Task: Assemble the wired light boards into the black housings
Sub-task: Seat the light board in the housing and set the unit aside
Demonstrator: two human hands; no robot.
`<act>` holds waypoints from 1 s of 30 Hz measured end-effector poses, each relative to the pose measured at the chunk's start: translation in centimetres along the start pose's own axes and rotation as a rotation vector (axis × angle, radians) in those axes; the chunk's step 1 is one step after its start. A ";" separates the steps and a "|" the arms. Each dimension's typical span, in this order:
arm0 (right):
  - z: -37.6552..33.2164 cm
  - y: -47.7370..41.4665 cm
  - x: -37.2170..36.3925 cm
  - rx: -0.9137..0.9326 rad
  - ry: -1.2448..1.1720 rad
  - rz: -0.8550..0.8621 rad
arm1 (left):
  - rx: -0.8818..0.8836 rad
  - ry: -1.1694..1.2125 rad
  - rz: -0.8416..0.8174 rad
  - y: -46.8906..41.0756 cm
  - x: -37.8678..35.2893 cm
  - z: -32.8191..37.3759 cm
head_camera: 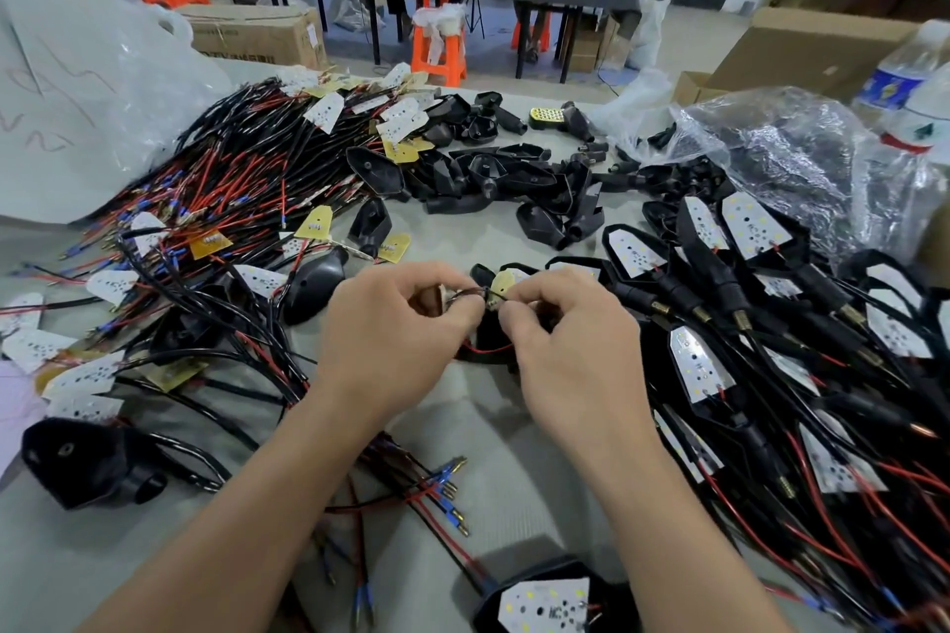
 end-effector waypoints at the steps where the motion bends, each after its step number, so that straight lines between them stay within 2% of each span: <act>1: 0.3 -0.1 0.0 -0.036 -0.033 -0.001 | 0.038 0.172 -0.083 -0.3 -0.1 -0.2; 3: 0.6 -0.3 0.2 -0.086 -0.086 0.002 | 0.091 0.439 -0.249 -0.7 -0.3 -0.3; 6: 0.7 -0.3 0.3 -0.106 -0.140 -0.002 | 0.092 0.588 -0.443 -0.9 -0.2 -0.2; 8: 0.6 -0.3 0.3 -0.101 -0.168 0.002 | 0.090 0.642 -0.497 -1.0 -0.1 -0.3; 14: 0.7 -0.5 0.4 -0.106 -0.255 0.032 | 0.104 0.615 -0.491 -1.3 0.5 -0.4; 23: 0.1 -0.4 0.7 -0.040 -0.274 0.015 | 0.045 0.295 -0.399 -1.5 1.3 -0.6; 28: 0.4 -0.4 1.0 -0.066 -0.248 0.067 | 0.079 0.422 -0.509 -1.3 1.4 -0.5; 30: 0.4 -0.5 1.1 -0.063 -0.245 0.072 | 0.104 0.458 -0.492 -1.4 1.4 -0.6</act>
Point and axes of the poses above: each hand's wrist, its own y-axis away from the middle knuckle, its own x-axis out of the back of the hand, z = x × y, the point moved 4 cm from there along -y, towards the middle knuckle, and after that the axes turned 3 degrees about y, right-handed, at the moved point
